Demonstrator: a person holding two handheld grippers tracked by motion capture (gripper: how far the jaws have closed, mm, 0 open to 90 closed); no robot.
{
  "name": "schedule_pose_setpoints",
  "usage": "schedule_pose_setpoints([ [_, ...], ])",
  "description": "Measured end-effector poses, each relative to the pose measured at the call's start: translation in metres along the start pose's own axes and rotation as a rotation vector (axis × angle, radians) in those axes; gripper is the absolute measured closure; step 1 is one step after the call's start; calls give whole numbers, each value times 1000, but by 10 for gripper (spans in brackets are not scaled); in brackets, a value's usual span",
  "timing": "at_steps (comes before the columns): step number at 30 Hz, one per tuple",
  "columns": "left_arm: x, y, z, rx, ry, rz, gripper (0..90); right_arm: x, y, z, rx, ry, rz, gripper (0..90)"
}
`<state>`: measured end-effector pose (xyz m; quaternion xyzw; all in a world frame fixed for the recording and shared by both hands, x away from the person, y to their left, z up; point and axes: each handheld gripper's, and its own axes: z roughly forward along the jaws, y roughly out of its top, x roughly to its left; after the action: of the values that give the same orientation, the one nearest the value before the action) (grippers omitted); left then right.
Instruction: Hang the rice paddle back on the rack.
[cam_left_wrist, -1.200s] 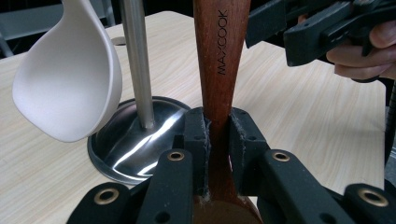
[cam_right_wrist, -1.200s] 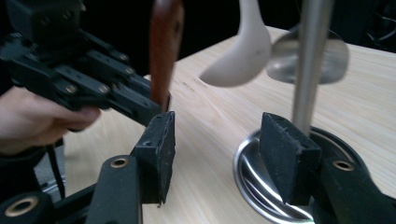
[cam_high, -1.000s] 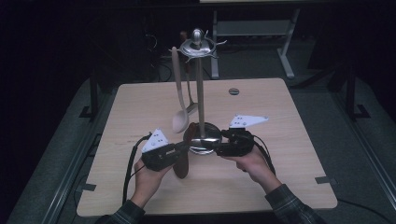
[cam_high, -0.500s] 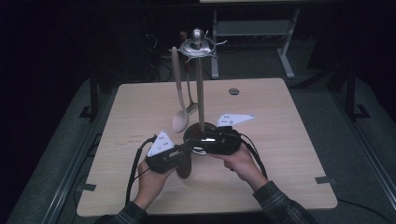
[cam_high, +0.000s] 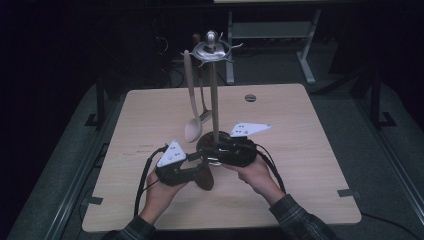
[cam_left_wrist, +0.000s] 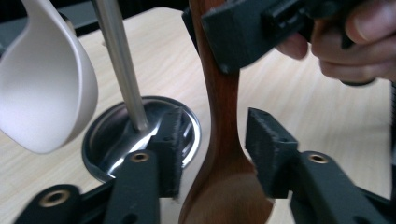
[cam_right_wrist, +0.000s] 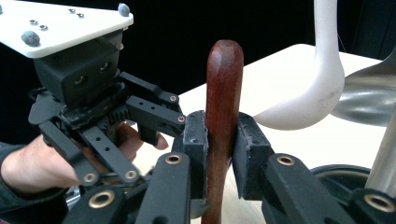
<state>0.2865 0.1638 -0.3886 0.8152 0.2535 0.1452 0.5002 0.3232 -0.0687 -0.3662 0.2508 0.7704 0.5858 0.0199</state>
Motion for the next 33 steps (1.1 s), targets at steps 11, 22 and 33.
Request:
schedule_pose_setpoints([
  [11, 25, -17, -18, 152, -97, -23, 366, -4, 2, 0, 20, -5, -22, 769],
  [22, 35, -43, -27, 293, -88, 7, 267, -8, 12, -4, 32, 13, -34, 769],
  [33, 42, -58, -37, 310, -33, -35, 216, -4, 34, -6, 20, 29, -72, 769],
])
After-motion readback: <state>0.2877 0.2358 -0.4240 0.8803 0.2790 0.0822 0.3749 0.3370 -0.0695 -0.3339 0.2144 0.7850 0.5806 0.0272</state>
